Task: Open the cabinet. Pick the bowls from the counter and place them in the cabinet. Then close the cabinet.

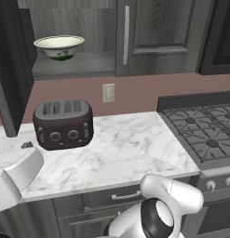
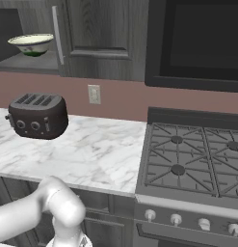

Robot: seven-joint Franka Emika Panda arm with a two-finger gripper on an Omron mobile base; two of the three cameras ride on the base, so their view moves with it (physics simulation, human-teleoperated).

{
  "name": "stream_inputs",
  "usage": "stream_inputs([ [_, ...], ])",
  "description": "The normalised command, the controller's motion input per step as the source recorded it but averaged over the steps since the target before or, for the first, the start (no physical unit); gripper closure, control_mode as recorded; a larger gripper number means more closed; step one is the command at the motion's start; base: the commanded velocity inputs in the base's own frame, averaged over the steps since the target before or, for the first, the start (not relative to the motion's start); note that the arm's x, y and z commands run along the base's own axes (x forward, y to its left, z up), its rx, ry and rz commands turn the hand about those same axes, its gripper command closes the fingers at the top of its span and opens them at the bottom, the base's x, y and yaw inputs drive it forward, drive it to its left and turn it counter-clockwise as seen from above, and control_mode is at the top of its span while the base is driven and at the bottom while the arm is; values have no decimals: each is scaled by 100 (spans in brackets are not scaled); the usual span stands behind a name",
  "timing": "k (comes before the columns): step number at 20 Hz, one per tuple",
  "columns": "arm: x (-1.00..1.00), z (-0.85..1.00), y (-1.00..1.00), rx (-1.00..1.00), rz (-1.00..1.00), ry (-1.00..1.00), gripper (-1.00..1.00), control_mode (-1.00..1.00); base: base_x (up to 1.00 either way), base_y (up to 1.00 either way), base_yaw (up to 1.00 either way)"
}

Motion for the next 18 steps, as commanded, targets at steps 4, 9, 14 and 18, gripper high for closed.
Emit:
stream_inputs([
  [4,3,-27,19,0,0,-26,-100,-100,0,0,0],
  [9,12,-1,20,0,0,-28,-100,-100,0,0,0],
  [14,22,0,2,0,0,-14,-100,-100,0,0,0],
  [18,40,0,-4,0,0,-2,-100,-100,0,0,0],
])
